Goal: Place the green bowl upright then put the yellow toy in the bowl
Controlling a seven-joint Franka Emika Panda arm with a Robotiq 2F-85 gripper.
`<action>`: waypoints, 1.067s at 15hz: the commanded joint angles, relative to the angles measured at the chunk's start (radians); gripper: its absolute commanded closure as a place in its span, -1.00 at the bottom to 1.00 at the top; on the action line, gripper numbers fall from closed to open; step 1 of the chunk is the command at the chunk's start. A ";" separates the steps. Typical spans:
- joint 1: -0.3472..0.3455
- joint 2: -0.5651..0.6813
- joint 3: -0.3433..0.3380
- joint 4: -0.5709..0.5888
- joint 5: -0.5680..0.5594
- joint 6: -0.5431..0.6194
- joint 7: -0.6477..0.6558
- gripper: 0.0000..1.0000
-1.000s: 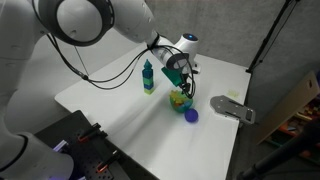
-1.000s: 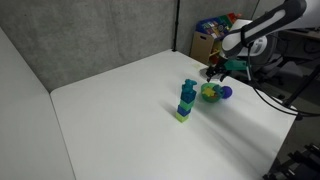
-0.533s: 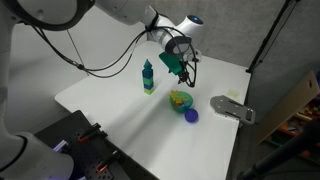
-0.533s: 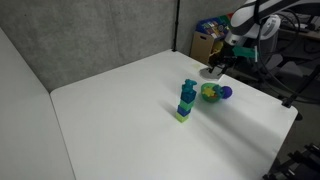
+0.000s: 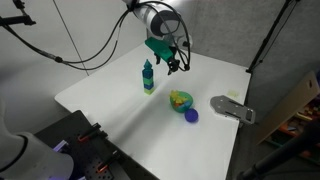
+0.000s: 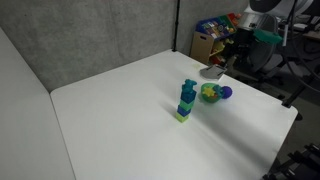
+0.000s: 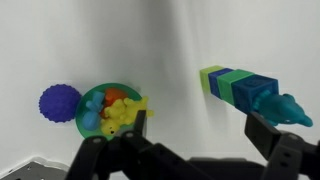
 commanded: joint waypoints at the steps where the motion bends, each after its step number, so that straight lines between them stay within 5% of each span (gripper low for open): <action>1: 0.041 -0.156 -0.034 -0.114 -0.071 -0.029 0.043 -1.00; 9: 0.067 -0.409 -0.058 -0.185 -0.208 -0.226 0.117 -1.00; 16: 0.099 -0.569 -0.015 -0.163 -0.351 -0.408 0.261 -1.00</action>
